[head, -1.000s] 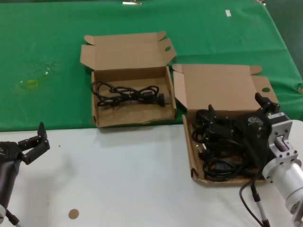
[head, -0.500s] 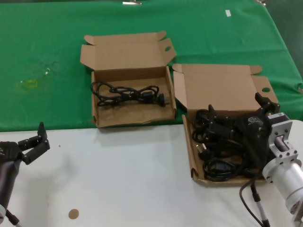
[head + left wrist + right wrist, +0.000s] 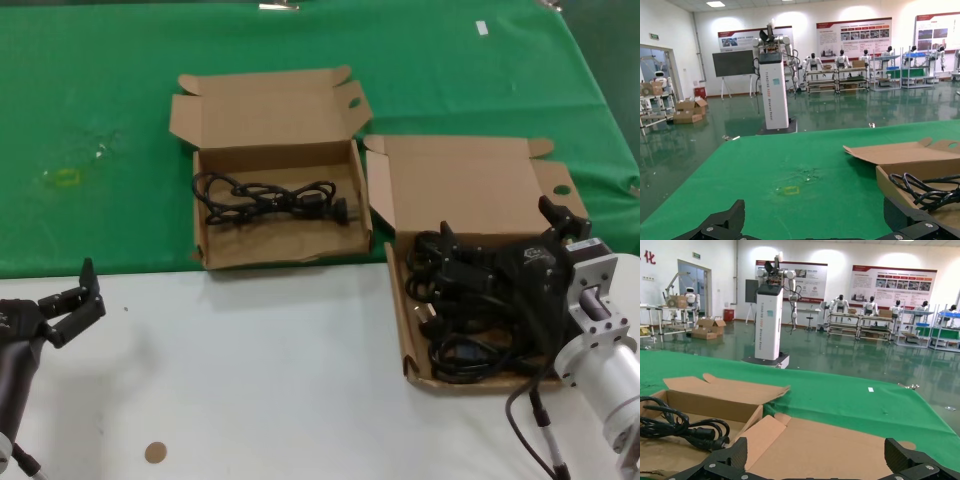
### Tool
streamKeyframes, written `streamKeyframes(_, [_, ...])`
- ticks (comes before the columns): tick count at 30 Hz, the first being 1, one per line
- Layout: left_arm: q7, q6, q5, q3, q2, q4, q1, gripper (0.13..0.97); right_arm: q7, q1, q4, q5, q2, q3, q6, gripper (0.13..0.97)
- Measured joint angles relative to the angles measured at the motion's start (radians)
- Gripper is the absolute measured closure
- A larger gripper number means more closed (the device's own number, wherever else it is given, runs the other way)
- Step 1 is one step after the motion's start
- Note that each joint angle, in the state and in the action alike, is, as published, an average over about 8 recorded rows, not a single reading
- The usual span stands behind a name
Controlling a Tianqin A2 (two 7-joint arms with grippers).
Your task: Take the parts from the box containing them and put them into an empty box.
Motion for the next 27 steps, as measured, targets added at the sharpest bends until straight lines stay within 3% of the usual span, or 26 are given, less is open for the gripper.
streamKeyframes(27, [0.0,0.0,0.0,0.0,0.0,0.0,0.0,0.132,0.0,0.0,0.0,0.0,0.0,0.0,0.0,0.129])
